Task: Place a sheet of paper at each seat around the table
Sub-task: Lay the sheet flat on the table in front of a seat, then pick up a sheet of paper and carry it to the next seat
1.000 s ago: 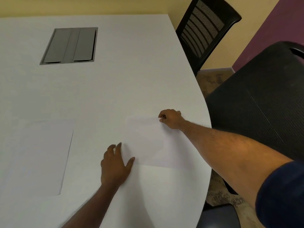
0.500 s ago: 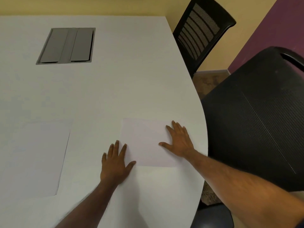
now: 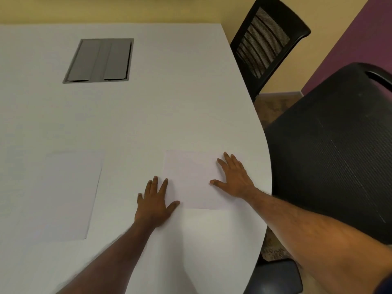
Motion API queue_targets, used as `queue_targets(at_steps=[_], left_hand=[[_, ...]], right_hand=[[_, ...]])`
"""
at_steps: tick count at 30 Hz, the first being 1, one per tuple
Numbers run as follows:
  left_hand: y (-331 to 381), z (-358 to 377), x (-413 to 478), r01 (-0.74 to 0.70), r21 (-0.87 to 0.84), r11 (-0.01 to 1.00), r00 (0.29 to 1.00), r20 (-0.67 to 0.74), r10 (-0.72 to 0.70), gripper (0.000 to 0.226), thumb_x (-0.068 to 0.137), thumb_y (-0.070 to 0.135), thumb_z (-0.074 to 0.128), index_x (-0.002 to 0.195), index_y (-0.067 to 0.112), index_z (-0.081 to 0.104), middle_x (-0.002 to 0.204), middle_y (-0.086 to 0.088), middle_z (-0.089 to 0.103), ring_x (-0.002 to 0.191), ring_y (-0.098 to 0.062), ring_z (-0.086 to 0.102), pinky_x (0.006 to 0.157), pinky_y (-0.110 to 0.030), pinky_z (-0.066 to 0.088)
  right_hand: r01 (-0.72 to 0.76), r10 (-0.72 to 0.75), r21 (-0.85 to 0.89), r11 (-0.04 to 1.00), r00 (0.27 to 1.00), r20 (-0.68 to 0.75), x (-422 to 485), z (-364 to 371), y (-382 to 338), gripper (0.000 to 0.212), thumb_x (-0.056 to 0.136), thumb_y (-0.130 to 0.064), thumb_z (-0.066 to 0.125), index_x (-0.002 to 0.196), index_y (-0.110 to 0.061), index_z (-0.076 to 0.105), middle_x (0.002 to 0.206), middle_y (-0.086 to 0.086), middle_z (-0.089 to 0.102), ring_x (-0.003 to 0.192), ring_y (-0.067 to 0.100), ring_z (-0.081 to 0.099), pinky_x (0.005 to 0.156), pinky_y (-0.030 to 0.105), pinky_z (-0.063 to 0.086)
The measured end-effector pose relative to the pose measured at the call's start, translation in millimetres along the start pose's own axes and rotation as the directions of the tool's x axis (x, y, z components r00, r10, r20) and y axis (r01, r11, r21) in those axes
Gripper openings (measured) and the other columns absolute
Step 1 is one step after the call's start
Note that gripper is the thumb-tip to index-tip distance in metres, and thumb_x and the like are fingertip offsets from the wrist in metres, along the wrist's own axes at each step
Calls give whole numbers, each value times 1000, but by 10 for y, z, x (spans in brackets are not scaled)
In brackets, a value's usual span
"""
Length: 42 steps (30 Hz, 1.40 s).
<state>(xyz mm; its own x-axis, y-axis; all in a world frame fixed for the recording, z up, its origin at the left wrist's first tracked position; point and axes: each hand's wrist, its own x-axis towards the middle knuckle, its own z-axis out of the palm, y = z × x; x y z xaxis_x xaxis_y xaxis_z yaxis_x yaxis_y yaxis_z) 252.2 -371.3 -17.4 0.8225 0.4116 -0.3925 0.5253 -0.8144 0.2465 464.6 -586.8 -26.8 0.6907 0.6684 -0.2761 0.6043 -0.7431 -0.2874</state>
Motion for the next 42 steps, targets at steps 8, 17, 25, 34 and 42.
queue_targets(at_steps=[8,17,25,34,42], left_hand=[[-423,-381,-431,51,63,997,995,-88,-45,85,89,71,33,155,30,0,164,-3,-9,151,-22,-4,120,-52,12],[-1402,-808,-953,130,92,987,974,-198,-109,104,68,83,3,155,27,8,165,-5,-1,152,-25,2,119,-52,13],[-2644,-985,-1210,115,102,988,969,-230,-89,103,71,83,9,155,23,19,164,-7,8,150,-28,13,116,-55,19],[-3889,-1155,-1218,59,153,986,987,-160,-34,83,91,68,32,156,24,4,164,-6,-6,152,-24,0,120,-50,9],[-4259,-1086,-979,41,124,991,999,-23,-39,85,90,68,35,156,25,1,164,-4,-8,151,-22,-1,121,-48,6]], right_hand=[[107,-108,-22,994,994,-20,-94,-183,-623,98,79,-80,31,156,-23,10,165,3,-7,151,22,-10,122,43,-2],[148,-148,-53,988,989,-5,-324,-152,-1588,90,88,-70,42,156,-24,6,164,3,-11,151,22,-14,122,43,-6],[124,-125,-46,991,992,-20,-395,201,-2741,92,86,-72,41,156,-23,8,165,3,-7,151,22,-12,122,43,-5],[26,-29,-47,999,998,-63,-393,545,-3752,102,73,-83,22,156,-23,13,165,3,0,152,20,-5,122,42,1],[-191,192,43,981,981,-19,-178,885,-4210,94,81,-74,47,152,-18,22,161,6,20,148,24,17,118,42,20]])
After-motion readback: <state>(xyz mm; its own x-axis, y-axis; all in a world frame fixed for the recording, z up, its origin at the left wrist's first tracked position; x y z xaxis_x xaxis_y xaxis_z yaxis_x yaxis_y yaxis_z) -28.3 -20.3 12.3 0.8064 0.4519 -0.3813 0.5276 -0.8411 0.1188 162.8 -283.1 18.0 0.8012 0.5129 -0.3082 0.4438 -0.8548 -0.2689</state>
